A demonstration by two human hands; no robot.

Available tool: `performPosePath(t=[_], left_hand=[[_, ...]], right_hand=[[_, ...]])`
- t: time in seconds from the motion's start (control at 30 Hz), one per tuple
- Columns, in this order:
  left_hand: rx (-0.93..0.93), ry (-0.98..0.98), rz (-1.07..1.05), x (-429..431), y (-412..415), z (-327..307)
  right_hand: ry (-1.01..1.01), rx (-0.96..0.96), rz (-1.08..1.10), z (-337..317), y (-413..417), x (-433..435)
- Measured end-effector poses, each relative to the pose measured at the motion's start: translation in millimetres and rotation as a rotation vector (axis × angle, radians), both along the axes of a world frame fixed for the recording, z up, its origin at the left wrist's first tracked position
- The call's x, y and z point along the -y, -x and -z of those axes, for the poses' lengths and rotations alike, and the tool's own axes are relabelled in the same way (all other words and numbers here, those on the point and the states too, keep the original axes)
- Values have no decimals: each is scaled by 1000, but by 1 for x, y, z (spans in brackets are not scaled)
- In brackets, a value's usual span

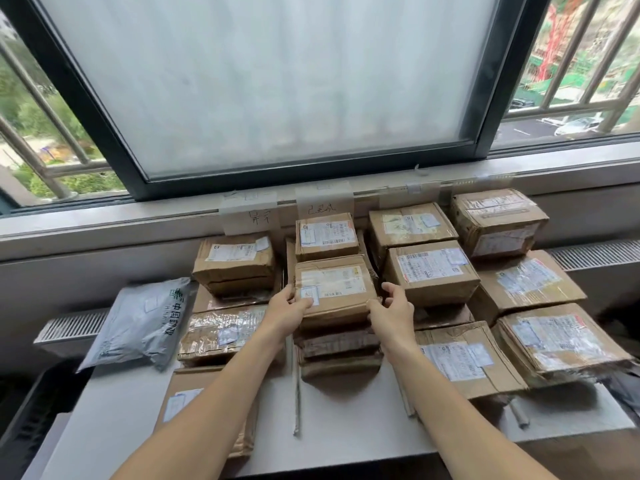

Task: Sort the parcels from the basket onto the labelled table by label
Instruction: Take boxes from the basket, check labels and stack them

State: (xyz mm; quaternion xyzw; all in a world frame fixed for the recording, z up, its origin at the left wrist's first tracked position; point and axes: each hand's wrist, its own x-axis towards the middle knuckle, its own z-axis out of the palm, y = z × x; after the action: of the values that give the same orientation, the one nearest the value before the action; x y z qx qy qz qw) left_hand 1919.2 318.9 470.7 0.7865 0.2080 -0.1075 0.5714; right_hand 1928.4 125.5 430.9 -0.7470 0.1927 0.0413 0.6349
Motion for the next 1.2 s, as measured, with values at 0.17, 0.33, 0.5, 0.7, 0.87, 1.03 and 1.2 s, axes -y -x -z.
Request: performPosePath(t=[0.17,0.33,0.5,0.7,0.87,1.03,1.2], left_hand=[[19,-27,-69,-9,15,-7],[64,5,-147,-27,39,-12],[128,17,-189,-69,74,-19],[177,59,-290,-157,138,-16],[182,123,-364,-261,220,-3],[136,158,-436,-366,306,23],[63,184,-489,-441,367,44]], right_hand=[[-88,121,26,-23,6,-14],[-193,143,-192,-40,28,-62],[-216,136,-323,-43,64,-118],[-156,132,-437,-50,116,-196],[-121,115,-522,-45,185,-304],[-92,53,-621,-16,265,-418],[-44,-16,-721,9,315,-488]])
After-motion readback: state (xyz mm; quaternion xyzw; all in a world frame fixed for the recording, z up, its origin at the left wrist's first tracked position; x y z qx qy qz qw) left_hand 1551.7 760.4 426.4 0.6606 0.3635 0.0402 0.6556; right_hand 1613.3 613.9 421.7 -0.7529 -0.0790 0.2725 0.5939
